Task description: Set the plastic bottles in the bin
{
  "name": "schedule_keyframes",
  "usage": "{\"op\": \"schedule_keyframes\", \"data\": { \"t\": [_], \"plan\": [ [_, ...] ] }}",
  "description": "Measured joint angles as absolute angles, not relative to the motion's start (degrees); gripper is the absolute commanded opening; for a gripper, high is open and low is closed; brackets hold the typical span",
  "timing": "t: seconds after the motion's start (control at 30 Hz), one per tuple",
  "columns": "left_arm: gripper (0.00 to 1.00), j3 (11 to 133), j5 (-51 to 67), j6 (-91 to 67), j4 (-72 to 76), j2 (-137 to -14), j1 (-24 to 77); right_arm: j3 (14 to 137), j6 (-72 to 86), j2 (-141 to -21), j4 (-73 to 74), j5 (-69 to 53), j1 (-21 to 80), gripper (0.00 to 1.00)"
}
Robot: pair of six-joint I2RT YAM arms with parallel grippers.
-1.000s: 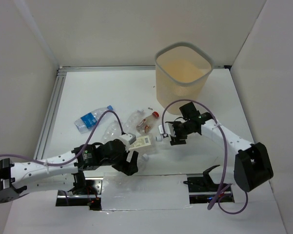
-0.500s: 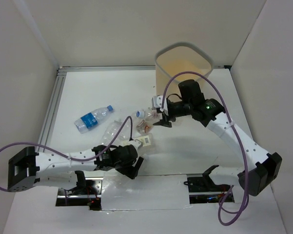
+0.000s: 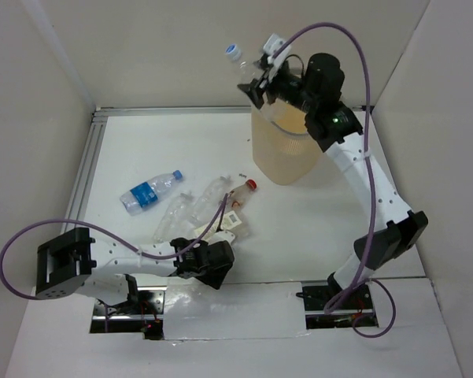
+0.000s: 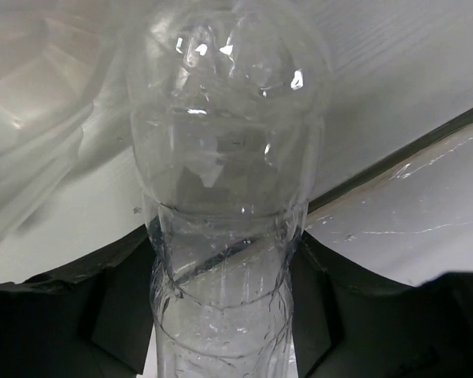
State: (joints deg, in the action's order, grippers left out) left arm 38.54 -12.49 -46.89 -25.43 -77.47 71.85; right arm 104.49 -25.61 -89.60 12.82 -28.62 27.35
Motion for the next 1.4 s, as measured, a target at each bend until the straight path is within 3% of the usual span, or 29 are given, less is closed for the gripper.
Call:
{"op": "schedule_keyframes", "data": {
  "t": [0.13, 0.23, 0.27, 0.37, 0.43, 0.77, 1.03, 1.4],
  "plan": [
    [0.59, 38.9, -13.0, -46.9, -24.9, -77.9, 72.9, 107.5, -23.1, -92.3, 10.8, -22.8, 20.7, 0.34],
    [0.56, 38.9, -13.0, -46.6, -24.5, -77.9, 73.5, 107.3, -21.8, -93.3, 10.9, -21.1, 16.0, 0.44],
    [0.55, 38.9, -12.8, -46.4, -24.3, -77.8, 73.6, 107.2, -21.5, -93.5, 11.3, -20.9, 15.0, 0.55],
    [0.54, 39.6, -11.7, -45.0, -24.4, -77.2, 74.7, 106.0, -21.4, -93.6, 11.5, -21.4, 13.6, 0.75],
    [0.52, 41.6, -10.4, -43.5, -24.4, -76.5, 75.7, 105.3, -21.2, -93.7, 12.1, -22.0, 12.8, 1.00],
    [0.50, 55.8, -8.3, -37.4, -25.8, -73.7, 77.4, 104.2, -17.5, -93.7, 13.8, -28.6, 5.7, 1.00],
    [0.48, 67.9, -14.8, -32.1, -26.5, -71.6, 75.8, 95.5, -15.5, -86.6, 16.8, -33.6, -5.6, 1.00],
    [0.45, 84.1, 1.3, -28.9, -8.6, -77.6, 47.3, 73.5, -28.6, -69.0, 27.0, -43.0, -14.4, 1.00]
  ]
}}
